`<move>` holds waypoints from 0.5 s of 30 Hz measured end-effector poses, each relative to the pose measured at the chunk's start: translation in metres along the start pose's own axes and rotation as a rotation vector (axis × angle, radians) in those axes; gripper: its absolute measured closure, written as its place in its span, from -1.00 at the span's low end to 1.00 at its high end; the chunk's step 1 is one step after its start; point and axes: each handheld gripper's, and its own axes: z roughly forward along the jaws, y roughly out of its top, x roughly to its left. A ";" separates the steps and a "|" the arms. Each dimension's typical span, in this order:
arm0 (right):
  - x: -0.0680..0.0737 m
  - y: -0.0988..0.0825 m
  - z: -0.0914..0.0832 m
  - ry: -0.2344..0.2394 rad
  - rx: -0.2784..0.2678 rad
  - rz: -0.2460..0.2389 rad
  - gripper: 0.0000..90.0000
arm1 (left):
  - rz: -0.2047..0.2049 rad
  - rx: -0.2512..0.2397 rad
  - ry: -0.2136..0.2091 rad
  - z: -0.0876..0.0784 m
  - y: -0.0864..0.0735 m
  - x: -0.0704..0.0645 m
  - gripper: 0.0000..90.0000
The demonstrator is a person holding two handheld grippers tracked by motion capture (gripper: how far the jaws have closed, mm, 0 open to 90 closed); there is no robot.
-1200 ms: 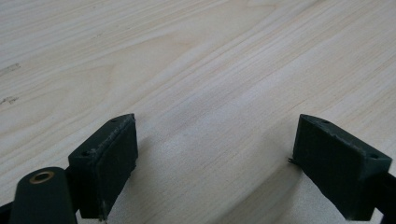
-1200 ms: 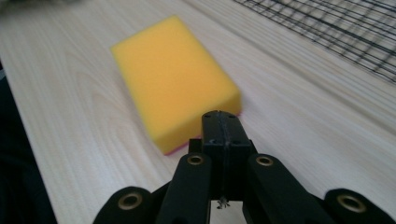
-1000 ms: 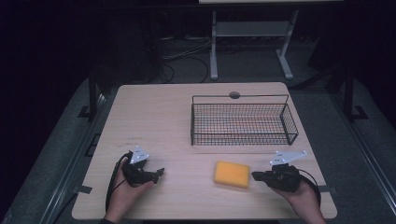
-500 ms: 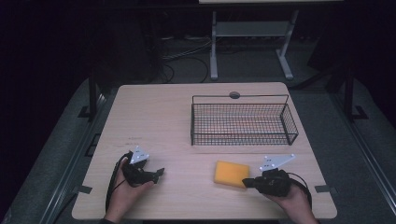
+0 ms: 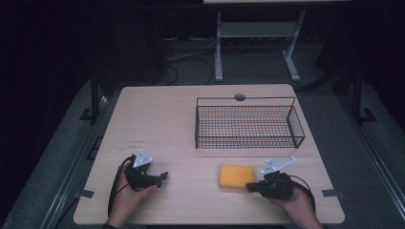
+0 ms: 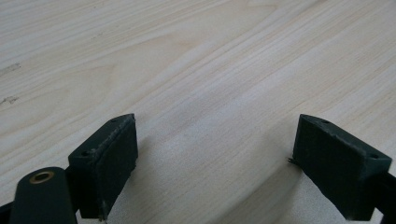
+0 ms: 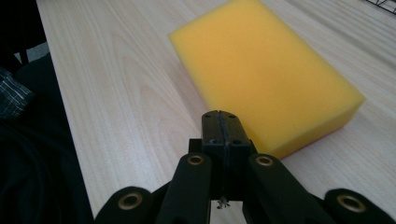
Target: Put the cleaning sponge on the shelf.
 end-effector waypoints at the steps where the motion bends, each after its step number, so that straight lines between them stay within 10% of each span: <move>1: -0.001 0.000 0.000 -0.004 0.000 0.002 0.99 | 0.001 0.001 0.000 0.000 0.000 0.000 -0.71; 15: -0.020 0.007 -0.001 -0.064 -0.003 0.029 0.99 | 0.001 0.001 0.001 0.000 0.000 0.000 -0.71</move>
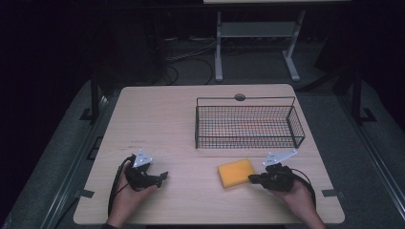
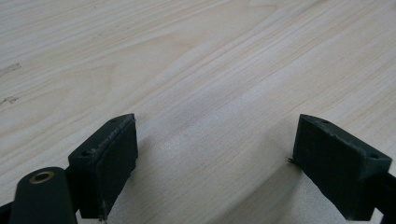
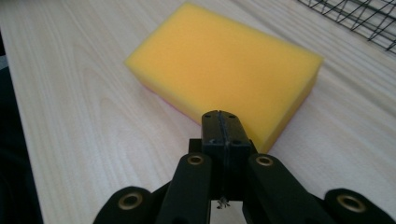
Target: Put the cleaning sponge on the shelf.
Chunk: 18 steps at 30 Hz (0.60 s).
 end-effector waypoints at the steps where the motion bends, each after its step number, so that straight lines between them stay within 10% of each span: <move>1: -0.001 0.000 0.000 -0.001 -0.004 0.001 0.99 | 0.000 0.000 0.000 0.000 0.000 0.000 -0.71; 18: -0.005 0.015 -0.005 -0.011 -0.045 0.003 0.99 | -0.003 0.000 0.002 0.000 0.000 0.000 -0.71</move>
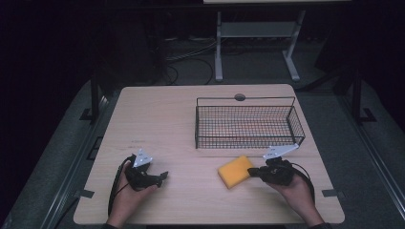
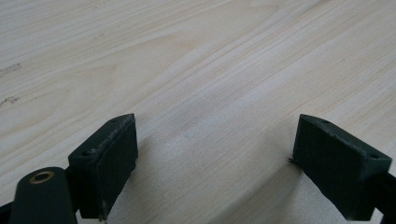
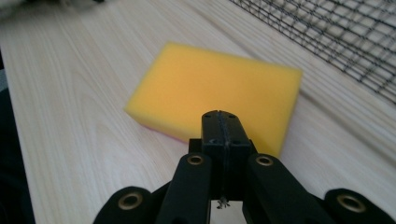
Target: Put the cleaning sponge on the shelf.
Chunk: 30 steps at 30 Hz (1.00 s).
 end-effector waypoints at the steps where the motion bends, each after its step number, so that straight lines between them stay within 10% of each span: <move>1: 0.002 0.003 0.001 0.004 -0.002 -0.002 0.99 | 0.000 0.000 0.000 0.000 0.000 0.000 -0.71; 30: 0.028 0.072 0.069 0.044 0.029 -0.083 0.99 | -0.004 -0.002 -0.001 0.000 0.000 0.000 -0.71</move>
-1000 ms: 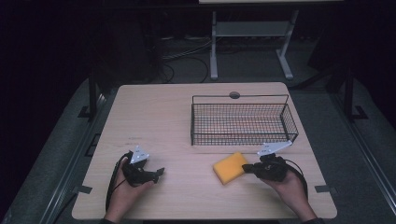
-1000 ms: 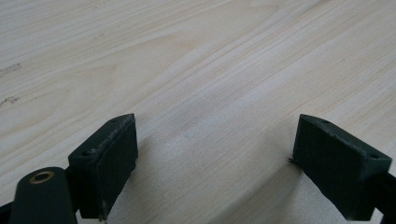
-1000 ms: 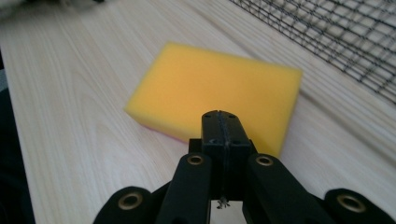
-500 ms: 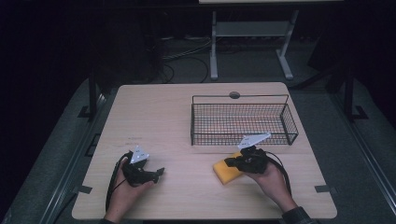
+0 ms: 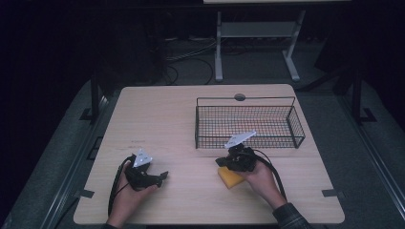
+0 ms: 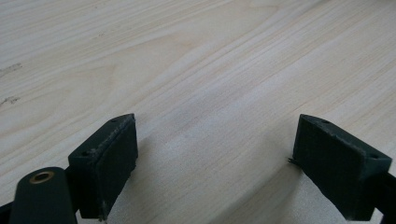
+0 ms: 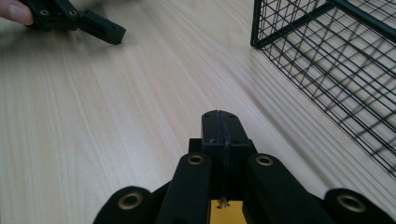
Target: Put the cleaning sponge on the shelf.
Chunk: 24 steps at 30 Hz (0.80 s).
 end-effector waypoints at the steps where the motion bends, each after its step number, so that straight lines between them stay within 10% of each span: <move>1: 0.001 0.002 0.003 0.002 0.001 -0.002 0.99 | 0.000 0.000 0.000 0.000 0.000 0.000 -0.71; 24: 0.004 0.005 0.023 0.002 0.091 -0.006 0.99 | 0.000 0.000 0.003 0.000 0.000 0.000 -0.71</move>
